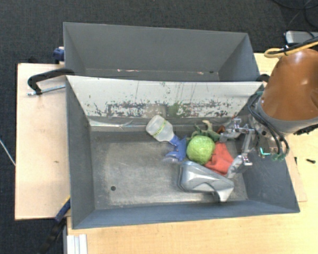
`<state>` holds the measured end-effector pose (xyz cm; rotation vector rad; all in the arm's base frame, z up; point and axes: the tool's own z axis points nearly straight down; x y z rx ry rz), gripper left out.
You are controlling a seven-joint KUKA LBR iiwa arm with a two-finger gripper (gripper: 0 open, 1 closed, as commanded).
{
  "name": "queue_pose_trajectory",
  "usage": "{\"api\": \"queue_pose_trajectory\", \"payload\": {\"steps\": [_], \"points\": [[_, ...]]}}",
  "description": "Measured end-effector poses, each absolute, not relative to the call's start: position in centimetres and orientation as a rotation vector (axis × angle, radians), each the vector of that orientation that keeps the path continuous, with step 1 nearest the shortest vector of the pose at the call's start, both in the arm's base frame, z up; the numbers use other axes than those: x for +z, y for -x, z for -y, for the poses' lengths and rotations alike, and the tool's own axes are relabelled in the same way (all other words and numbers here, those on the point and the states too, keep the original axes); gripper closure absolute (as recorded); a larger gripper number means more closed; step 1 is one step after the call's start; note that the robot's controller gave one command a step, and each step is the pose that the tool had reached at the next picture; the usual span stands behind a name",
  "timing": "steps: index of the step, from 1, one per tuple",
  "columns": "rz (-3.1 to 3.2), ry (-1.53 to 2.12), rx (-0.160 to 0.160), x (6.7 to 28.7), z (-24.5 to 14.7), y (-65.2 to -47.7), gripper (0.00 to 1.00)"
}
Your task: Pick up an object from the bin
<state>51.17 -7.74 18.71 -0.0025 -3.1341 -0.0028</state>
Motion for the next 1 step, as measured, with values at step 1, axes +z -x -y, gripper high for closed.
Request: {"api": "queue_pose_trajectory", "payload": {"steps": [1], "points": [[3.141,0.0,-0.001,19.1,7.7,-51.28,0.0]]}}
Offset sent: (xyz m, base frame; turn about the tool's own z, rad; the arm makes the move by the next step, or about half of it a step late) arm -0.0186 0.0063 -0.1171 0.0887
